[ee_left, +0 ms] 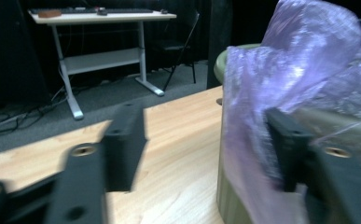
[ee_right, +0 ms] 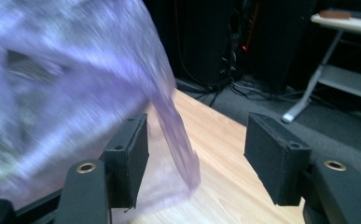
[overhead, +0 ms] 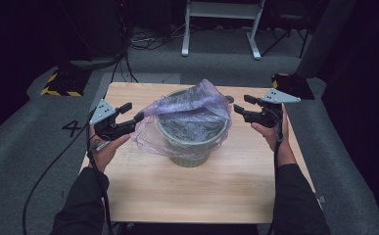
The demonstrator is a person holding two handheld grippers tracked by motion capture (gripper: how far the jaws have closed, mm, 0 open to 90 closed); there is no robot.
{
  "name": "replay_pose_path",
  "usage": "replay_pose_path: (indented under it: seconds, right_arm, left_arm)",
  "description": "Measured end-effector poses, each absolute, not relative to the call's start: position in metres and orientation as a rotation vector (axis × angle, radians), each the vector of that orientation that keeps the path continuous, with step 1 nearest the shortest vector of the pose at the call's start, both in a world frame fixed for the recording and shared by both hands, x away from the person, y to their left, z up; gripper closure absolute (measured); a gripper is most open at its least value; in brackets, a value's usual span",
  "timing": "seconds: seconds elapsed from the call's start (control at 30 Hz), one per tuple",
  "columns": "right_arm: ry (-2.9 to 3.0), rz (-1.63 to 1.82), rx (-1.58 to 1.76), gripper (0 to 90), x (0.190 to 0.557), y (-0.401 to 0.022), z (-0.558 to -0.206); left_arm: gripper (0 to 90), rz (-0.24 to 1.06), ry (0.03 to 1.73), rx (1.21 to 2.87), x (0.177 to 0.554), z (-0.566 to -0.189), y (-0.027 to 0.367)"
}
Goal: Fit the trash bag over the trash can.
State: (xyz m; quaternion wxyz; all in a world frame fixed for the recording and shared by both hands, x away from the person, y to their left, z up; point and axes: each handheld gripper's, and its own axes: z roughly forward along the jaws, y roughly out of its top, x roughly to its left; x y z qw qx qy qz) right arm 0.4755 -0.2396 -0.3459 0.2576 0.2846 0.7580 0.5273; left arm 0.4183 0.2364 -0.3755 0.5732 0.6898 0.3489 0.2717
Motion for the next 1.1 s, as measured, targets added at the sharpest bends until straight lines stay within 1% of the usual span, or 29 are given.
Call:
replay_pose_path:
  seconds: [0.03,0.07,0.1,0.13,0.17,0.2,0.3,0.4,0.43,0.5,0.53,0.57,0.6,0.63,0.67,0.7,0.9,1.1]
  right_arm:
    - [2.059,1.418,0.753,40.3,0.476,-0.237,-0.342]
    - [2.068,1.414,0.735,41.4,0.476,-0.233,-0.338]
    - [2.075,1.409,0.715,42.5,0.477,-0.229,-0.335]
    - [2.083,1.396,0.705,42.9,0.478,-0.225,-0.332]
    - [2.098,1.403,0.678,44.8,0.481,-0.221,-0.33]
    - [2.114,1.403,0.66,45.9,0.483,-0.218,-0.329]
    - [2.138,1.377,0.639,48.5,0.49,-0.208,-0.329]
    - [2.161,1.391,0.642,49.4,0.5,-0.201,-0.332]
    - [2.155,1.364,0.646,53.2,0.503,-0.198,-0.332]
    - [2.171,1.353,0.627,57.0,0.506,-0.193,-0.331]
    - [2.175,1.34,0.609,65.8,0.507,-0.19,-0.329]
    - [2.175,1.33,0.594,72.9,0.507,-0.188,-0.327]
    - [2.183,1.326,0.584,76.4,0.508,-0.186,-0.326]
    - [2.186,1.314,0.574,82.9,0.509,-0.183,-0.324]
    - [2.184,1.301,0.58,87.5,0.51,-0.181,-0.323]
    - [2.189,1.297,0.581,89.2,0.513,-0.179,-0.321]
    - [2.197,1.284,0.683,90.0,0.533,-0.169,-0.317]
    - [2.243,1.239,0.779,90.0,0.551,-0.162,-0.331]
  left_arm:
    - [46.9,0.633,0.815,1.623,0.42,-0.374,0.236]
    - [51.7,0.626,0.808,1.621,0.422,-0.373,0.235]
    - [54.4,0.617,0.805,1.621,0.424,-0.373,0.234]
    - [54.9,0.615,0.811,1.624,0.427,-0.373,0.233]
    - [58.5,0.608,0.815,1.624,0.43,-0.374,0.232]
    - [63.1,0.602,0.816,1.625,0.432,-0.375,0.232]
    - [70.3,0.58,0.824,1.642,0.438,-0.38,0.229]
    - [73.1,0.563,0.847,1.655,0.446,-0.386,0.225]
    - [75.2,0.562,0.852,1.663,0.448,-0.387,0.224]
    - [76.9,0.562,0.853,1.691,0.452,-0.389,0.223]
    - [79.7,0.559,0.857,1.699,0.453,-0.39,0.221]
    - [80.5,0.559,0.859,1.708,0.455,-0.391,0.221]
    - [81.7,0.56,0.863,1.724,0.457,-0.393,0.22]
    - [84.0,0.558,0.869,1.728,0.458,-0.394,0.22]
    - [85.8,0.549,0.874,1.731,0.46,-0.395,0.22]
    - [88.0,0.539,0.883,1.733,0.462,-0.397,0.219]
    - [89.6,0.511,0.9,1.789,0.469,-0.402,0.212]
    - [89.6,0.468,0.926,1.833,0.479,-0.411,0.201]
